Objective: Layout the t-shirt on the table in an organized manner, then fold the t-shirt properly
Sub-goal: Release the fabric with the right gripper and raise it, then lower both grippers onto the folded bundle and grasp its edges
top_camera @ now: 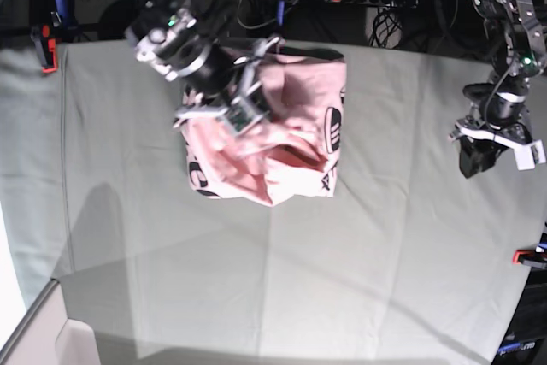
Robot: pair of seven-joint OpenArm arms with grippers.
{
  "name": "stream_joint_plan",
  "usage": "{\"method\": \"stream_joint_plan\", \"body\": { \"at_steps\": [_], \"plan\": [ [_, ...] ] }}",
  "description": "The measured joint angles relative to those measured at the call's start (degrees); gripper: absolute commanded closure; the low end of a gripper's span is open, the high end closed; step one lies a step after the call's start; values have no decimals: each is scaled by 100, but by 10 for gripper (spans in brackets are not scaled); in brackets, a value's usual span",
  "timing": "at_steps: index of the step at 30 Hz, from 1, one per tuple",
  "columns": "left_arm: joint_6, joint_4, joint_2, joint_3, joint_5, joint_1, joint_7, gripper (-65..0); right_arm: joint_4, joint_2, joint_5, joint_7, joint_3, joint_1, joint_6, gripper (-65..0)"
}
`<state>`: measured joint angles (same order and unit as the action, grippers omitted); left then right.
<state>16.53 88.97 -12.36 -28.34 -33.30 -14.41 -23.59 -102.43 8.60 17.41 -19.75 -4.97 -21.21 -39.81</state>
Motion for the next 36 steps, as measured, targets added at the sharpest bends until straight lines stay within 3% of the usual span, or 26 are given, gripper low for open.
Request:
{"method": "stream_joint_plan", "body": {
  "at_steps": [6, 11, 17, 21, 26, 28, 33, 36],
  "plan": [
    [0, 0, 0, 2, 0, 2, 0, -208, -17, -48, 2, -15, -647, -330, 2, -27],
    [0, 0, -2, -9, -2, -7, 4, -208, -17, -734, 20, -42, -1497, -422, 2, -27],
    [0, 0, -2, -7, 0, -4, 2, -208, -15, -859, 20, -44, -1696, -442, 4, -40],
    [0, 0, -2, -7, 0, -15, 0, -208, -15, -859, 20, -46, -1696, -487, 4, -128],
    [0, 57, -2, 9, -2, -33, 4, -209, -20, -859, 20, -42, -1694, -516, 7, -337],
    [-2, 221, -2, 96, 7, -140, 0, -229, -92, -861, 22, -46, -1696, -564, 4, -383],
    [24, 927, 127, 708, 0, -190, -4, -364, -437, -953, 22, -63, -1696, -662, 13, -388],
    [-17, 1233, 219, 1237, 42, -192, 33, -395, -673, -938, 17, -37, -1696, -664, 15, -388]
  ]
}}
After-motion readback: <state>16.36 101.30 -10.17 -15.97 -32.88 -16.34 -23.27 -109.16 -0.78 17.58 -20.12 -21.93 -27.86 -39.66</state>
